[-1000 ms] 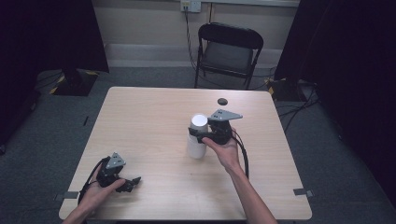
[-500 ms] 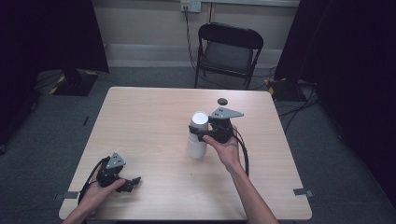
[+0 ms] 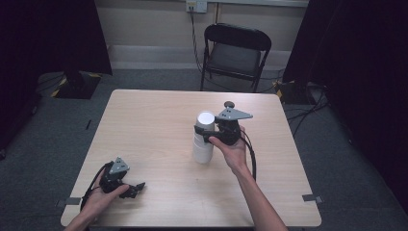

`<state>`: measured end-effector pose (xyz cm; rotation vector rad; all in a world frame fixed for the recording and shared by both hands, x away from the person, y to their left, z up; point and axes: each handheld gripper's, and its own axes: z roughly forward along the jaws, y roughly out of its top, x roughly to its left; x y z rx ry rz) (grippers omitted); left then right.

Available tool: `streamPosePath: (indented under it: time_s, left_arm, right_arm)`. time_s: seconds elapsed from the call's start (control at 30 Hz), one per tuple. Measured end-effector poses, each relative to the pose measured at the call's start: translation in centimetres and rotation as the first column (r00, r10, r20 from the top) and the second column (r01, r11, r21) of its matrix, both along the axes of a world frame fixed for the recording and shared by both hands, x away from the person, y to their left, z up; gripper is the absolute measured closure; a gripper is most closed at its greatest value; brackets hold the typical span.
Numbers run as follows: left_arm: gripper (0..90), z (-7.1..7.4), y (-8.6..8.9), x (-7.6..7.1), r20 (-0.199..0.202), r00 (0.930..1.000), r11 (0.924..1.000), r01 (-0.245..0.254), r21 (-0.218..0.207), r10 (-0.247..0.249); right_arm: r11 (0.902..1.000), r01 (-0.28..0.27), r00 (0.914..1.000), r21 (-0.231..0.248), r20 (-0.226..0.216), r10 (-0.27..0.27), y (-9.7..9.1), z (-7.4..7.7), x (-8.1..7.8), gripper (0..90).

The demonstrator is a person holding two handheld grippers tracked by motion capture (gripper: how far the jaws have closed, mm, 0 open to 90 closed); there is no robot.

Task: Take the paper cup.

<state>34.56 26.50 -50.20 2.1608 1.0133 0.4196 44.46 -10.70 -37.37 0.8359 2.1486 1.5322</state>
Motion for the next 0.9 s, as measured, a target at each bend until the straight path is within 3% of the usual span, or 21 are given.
streamPosePath:
  time_s: [0.9]
  left_arm:
    - [0.0,0.0,0.0,0.0,0.0,1.0,1.0,0.0,0.0,0.0]
  right_arm:
    - [0.9981,0.014,0.9997,0.061,0.019,-0.015,-0.3,2.5,-0.1,35.3]
